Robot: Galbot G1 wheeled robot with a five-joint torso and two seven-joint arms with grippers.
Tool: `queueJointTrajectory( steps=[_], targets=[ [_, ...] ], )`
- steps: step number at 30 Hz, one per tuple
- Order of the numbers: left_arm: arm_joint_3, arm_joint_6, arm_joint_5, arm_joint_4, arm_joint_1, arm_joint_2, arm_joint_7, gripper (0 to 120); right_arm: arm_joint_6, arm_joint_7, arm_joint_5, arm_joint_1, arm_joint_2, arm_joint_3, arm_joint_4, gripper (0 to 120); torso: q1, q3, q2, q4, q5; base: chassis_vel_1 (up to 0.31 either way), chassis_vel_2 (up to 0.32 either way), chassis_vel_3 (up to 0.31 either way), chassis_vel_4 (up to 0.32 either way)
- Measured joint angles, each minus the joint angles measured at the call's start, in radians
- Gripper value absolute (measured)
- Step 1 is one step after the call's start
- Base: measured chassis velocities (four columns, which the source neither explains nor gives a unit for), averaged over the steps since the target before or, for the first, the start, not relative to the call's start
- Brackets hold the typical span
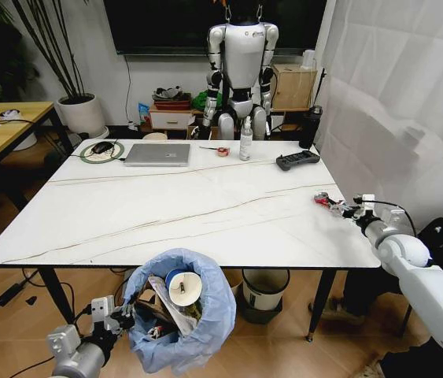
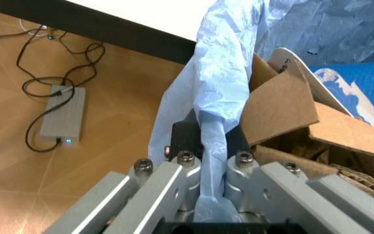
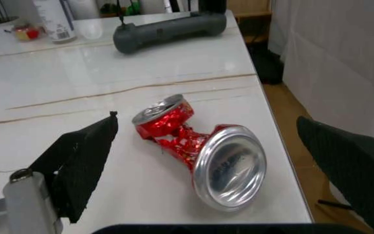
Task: Pick up the trash bin and place the trash from the table into it.
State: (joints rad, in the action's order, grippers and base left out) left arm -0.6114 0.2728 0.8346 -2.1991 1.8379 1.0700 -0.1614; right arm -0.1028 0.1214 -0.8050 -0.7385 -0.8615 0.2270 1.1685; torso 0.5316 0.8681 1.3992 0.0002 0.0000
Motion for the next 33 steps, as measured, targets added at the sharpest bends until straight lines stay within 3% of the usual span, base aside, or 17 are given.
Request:
queueJointTrajectory(
  steps=[5, 13, 16, 33],
  targets=[
    [-0.001, 0.0, 0.0, 0.0, 0.002, 0.001, 0.0, 0, 0.013, -0.005, 0.047, 0.045, -0.024, -0.004, -0.1, 100, 0.0, 0.0, 0.0, 0.0002, 0.0001, 0.0, 0.0, 0.0, 0.0],
    [-0.004, -0.001, 0.0, -0.002, 0.004, -0.001, 0.0, 0, 0.016, -0.017, 0.075, 0.06, -0.042, -0.002, -0.147, 100, 0.0, 0.0, 0.0, 0.0001, 0.0, 0.0, 0.0, 0.0, 0.0],
    [-0.004, -0.001, 0.001, -0.002, 0.004, -0.003, -0.001, 0, 0.016, -0.02, 0.081, 0.06, -0.05, 0.0, -0.152, 94, 0.0, 0.0, 0.0, 0.0, 0.0, 0.0, 0.0, 0.0, 0.0],
    [-0.007, -0.003, 0.018, 0.017, -0.015, -0.016, -0.001, 0, 0.021, -0.019, 0.096, 0.062, -0.073, 0.0, -0.15, 34, 0.0, 0.0, 0.0, 0.0, 0.0, 0.0, 0.0, 0.0, 0.0]
  ],
)
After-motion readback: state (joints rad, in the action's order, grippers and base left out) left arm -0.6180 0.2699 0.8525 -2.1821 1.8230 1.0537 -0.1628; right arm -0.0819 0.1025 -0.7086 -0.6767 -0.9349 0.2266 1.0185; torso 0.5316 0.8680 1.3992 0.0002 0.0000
